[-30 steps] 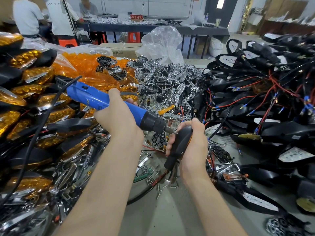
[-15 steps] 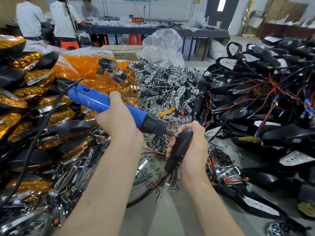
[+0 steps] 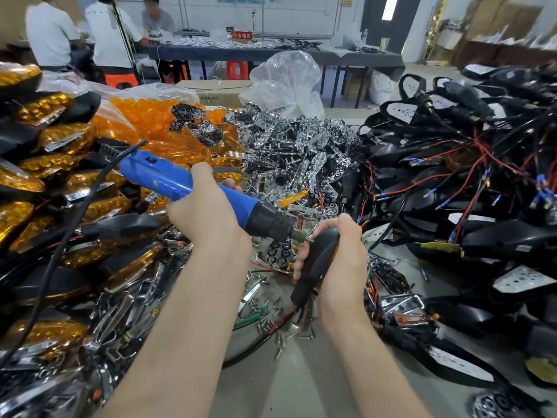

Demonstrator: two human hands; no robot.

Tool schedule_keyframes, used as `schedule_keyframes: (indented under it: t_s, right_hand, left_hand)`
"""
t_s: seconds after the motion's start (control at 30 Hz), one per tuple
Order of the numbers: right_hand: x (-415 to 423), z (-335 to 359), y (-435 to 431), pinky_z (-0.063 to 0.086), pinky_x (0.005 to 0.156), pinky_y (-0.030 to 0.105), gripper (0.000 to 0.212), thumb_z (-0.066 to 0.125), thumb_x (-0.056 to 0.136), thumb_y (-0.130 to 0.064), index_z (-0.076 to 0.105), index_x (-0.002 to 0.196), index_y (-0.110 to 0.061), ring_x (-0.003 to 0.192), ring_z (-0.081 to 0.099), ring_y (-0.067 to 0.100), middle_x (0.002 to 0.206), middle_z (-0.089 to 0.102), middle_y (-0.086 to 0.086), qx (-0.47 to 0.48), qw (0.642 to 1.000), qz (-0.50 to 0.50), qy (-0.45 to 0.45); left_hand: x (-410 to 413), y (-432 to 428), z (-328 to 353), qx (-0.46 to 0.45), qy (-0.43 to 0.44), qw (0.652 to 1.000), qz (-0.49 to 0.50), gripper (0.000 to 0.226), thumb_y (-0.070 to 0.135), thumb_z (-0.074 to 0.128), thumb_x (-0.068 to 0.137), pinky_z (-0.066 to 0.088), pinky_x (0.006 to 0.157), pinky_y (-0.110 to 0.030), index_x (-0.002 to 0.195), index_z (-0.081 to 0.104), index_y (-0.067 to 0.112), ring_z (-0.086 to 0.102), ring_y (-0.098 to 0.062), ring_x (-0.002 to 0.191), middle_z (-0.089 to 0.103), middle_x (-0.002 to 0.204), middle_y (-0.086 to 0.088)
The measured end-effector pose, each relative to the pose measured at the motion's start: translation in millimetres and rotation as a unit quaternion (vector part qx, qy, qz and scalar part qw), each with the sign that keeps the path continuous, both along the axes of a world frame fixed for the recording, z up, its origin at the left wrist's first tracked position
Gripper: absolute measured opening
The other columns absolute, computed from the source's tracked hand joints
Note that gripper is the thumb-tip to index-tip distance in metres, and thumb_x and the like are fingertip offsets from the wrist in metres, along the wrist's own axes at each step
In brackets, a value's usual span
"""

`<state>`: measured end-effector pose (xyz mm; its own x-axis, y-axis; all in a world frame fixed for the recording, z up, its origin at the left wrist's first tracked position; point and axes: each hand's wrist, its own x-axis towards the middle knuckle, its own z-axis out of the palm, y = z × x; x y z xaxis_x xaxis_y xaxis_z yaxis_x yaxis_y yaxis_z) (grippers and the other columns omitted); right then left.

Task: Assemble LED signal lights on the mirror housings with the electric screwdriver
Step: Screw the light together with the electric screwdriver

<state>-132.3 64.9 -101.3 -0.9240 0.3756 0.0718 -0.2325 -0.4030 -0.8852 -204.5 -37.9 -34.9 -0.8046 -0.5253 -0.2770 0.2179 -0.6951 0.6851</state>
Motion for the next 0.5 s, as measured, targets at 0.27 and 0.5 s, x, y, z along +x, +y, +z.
schedule_keyframes:
  t_s: [0.27, 0.5]
  right_hand:
    - [1.3, 1.0, -0.5, 0.043, 0.044, 0.027, 0.04, 0.044, 0.093, -0.047, 0.06, 0.065, -0.025, 0.046, 0.048, 0.021, 0.057, 0.054, 0.007, 0.006, 1.0, -0.002, 0.007]
    - [1.4, 0.3, 0.2, 0.043, 0.045, 0.028, 0.039, 0.045, 0.093, -0.047, 0.06, 0.068, -0.022, 0.047, 0.049, 0.022, 0.058, 0.055, 0.007, 0.009, 1.0, 0.0, 0.005]
  left_hand:
    - [0.7, 0.8, 0.0, 0.003, -0.005, 1.0, -0.001, 0.029, 0.012, 0.067, 0.087, 0.055, 0.056, -0.027, 0.111, 0.051, 0.015, 0.064, -0.013, 0.051, 0.062, 0.074, -0.003]
    - [0.2, -0.2, -0.1, 0.004, -0.004, 1.0, -0.004, 0.032, 0.011, 0.067, 0.087, 0.055, 0.056, -0.027, 0.115, 0.051, 0.013, 0.064, -0.014, 0.051, 0.062, 0.073, -0.003]
